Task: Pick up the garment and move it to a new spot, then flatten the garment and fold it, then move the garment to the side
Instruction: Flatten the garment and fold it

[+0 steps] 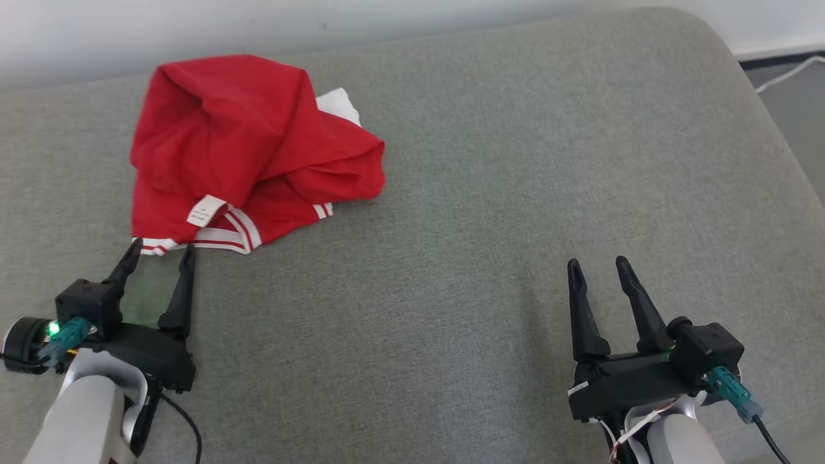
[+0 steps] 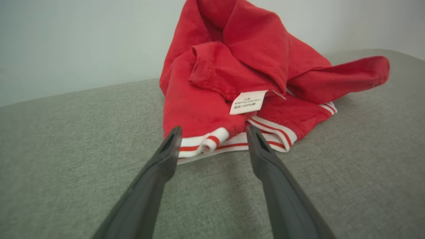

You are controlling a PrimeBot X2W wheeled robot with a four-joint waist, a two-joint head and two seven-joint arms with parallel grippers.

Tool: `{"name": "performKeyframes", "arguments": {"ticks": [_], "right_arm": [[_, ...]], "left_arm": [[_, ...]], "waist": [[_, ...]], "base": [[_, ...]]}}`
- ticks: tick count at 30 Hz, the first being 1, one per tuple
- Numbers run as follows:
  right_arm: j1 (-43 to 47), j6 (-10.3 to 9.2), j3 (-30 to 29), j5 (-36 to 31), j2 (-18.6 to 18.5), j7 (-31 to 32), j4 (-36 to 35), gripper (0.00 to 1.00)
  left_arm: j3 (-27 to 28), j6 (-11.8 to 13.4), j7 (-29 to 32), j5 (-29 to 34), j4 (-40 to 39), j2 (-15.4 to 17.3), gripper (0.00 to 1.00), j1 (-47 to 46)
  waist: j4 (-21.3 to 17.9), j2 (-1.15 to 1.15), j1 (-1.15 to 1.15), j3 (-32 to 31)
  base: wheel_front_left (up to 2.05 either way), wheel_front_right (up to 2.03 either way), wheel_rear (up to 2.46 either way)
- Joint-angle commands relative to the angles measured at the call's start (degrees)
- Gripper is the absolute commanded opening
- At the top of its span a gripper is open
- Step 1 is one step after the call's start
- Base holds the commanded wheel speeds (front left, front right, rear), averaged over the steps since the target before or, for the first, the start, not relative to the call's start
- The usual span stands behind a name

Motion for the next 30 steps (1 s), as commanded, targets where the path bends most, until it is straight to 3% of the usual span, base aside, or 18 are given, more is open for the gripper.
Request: {"name": "performKeyframes", "arguments": {"ticks": [1, 7, 8, 9, 10, 17, 30], "right_arm": [[-0.66, 0.05, 0.21, 0.52, 0.05, -0.24, -0.1, 1.0], [-1.05, 0.05, 0.78, 0.87, 0.05, -0.24, -0.55, 1.0], [-1.19, 0.05, 0.84, 0.89, 0.03, -0.24, -0.55, 1.0], [-1.32, 0.05, 0.91, 0.92, 0.04, -0.23, -0.57, 1.0], [-1.34, 0.05, 0.92, 0.91, 0.04, -0.24, -0.56, 1.0], [-0.17, 0.05, 0.61, 0.45, 0.04, -0.24, -0.11, 1.0], [3.59, 0.05, -0.5, -0.06, 0.02, -0.25, 1.26, 1.0]], "left_arm": [[-0.39, -0.04, -0.32, 0.41, 1.09, 0.72, 1.0, -0.74], [-1.34, -0.1, -0.65, 1.63, 6.48, 1.37, 1.0, -3.76], [-1.07, 0.15, -0.72, 1.61, 7.04, 1.39, 0.76, -4.34], [-0.92, 0.33, -0.8, 1.61, 7.58, 1.51, 0.2, -4.83], [-0.83, 0.5, -0.9, 1.72, 8.08, 1.48, 0.0, -5.17], [-1.92, 0.08, -0.99, 2.63, 5.83, -0.51, 0.0, -4.36], [-5.85, -1.22, -1.0, 2.65, -13.78, -5.96, 0.0, 6.15]], "waist": [[-1.18, -0.01, -0.01, 1.29], [-1.89, -0.01, -0.01, 1.97], [-1.97, -0.01, -0.01, 2.02], [-2.04, -0.01, -0.01, 2.02], [-2.05, -0.01, -0.01, 1.98], [-0.59, -0.01, -0.01, -0.08], [6.19, -0.01, -0.01, -7.94]], "base": [[0.0, 0.0, 0.0], [0.0, 0.0, 0.0], [0.0, 0.0, 0.0], [0.0, 0.0, 0.0], [0.0, 0.0, 0.0], [0.0, 0.0, 0.0], [0.0, 0.0, 0.0]]}}
